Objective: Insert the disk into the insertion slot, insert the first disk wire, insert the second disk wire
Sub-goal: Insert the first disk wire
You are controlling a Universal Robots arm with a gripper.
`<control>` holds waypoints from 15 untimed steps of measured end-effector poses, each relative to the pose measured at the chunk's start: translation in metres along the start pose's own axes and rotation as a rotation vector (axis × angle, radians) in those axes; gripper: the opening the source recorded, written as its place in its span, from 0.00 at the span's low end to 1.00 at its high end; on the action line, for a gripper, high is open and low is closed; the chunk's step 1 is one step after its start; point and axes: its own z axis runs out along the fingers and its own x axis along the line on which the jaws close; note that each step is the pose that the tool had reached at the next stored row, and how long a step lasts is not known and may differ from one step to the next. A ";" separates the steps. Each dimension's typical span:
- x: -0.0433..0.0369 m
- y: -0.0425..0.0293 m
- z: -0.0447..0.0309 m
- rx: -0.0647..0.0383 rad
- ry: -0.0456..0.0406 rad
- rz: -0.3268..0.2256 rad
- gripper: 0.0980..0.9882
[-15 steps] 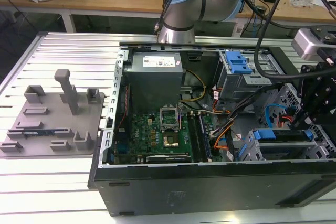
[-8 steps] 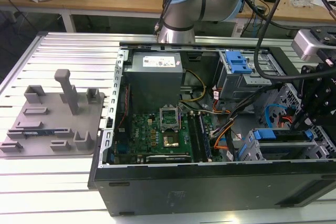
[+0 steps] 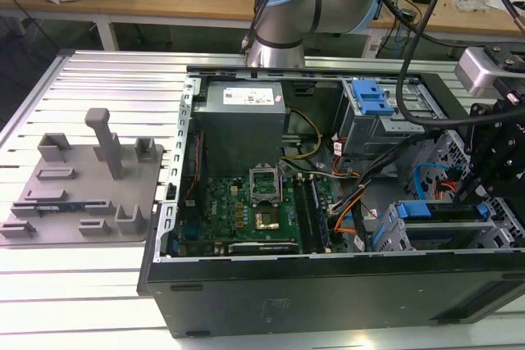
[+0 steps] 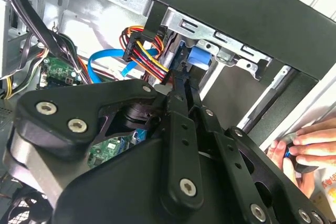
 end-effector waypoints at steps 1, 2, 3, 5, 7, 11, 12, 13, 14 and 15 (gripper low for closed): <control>0.0000 0.0000 0.0006 0.000 -0.0001 0.000 0.07; 0.0000 0.0000 0.0014 0.000 0.0000 0.000 0.07; 0.0000 0.0000 0.0020 0.000 -0.0001 0.000 0.07; -0.0001 0.0000 0.0030 0.000 0.0000 0.000 0.07; -0.0001 0.0000 0.0040 0.000 0.0000 0.000 0.07; -0.0002 -0.0001 0.0064 0.000 0.0001 0.000 0.07; -0.0002 -0.0001 0.0071 0.000 0.0000 0.000 0.07; -0.0002 -0.0001 0.0076 0.000 -0.0001 0.000 0.07; -0.0002 -0.0001 0.0087 0.000 0.0001 0.000 0.07; -0.0002 -0.0001 0.0091 0.000 0.0003 0.000 0.07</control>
